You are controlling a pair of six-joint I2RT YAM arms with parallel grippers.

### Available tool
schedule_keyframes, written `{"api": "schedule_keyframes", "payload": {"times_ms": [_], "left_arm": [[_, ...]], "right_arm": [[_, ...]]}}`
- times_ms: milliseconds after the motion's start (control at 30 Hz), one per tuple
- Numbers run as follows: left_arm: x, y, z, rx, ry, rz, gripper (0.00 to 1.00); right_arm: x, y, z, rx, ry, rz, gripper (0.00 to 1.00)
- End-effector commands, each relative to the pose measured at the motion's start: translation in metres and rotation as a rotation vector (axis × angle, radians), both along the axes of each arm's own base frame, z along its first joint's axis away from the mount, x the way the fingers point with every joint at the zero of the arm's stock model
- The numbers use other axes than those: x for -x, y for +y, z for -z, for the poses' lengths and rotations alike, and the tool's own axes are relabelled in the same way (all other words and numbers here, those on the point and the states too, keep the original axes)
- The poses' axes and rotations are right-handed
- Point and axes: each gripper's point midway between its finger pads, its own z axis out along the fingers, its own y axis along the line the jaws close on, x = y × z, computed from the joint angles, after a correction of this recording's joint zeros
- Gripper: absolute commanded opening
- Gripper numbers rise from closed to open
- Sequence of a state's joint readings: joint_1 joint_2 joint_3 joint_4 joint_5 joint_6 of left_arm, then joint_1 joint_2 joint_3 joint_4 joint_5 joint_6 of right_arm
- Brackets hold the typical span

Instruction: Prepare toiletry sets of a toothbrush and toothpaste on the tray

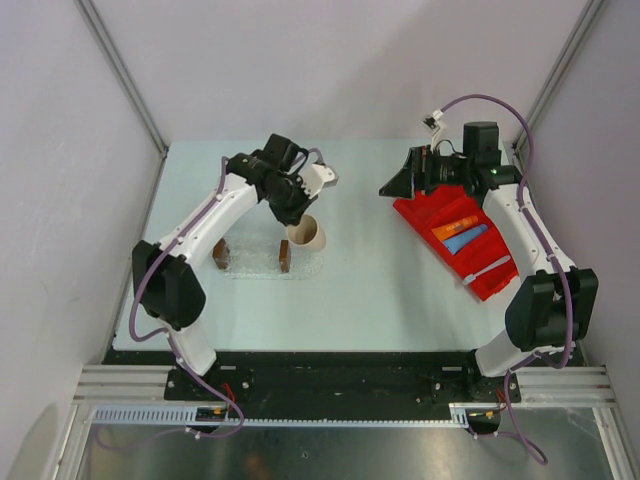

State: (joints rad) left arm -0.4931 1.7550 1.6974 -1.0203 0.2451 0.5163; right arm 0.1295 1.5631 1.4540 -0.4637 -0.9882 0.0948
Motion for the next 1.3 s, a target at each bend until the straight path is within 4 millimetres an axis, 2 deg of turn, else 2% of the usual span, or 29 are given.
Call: {"api": "schedule_keyframes", "payload": {"times_ms": [0, 167, 867, 1267], "left_arm": [[0.000, -0.003, -0.009, -0.005, -0.005, 0.033, 0.00], [0.001, -0.005, -0.005, -0.014, 0.005, 0.042, 0.00], [-0.008, -0.002, 0.037, -0.114, 0.101, 0.047, 0.00], [-0.010, 0.000, 0.049, -0.145, 0.123, 0.055, 0.00]], "right_arm": [[0.006, -0.003, -0.011, 0.006, -0.042, -0.001, 0.99], [0.006, -0.002, -0.007, 0.003, -0.027, -0.007, 0.98], [0.009, -0.004, -0.006, 0.001, -0.025, -0.005, 0.98], [0.009, -0.004, -0.001, 0.002, -0.016, -0.005, 0.98]]}}
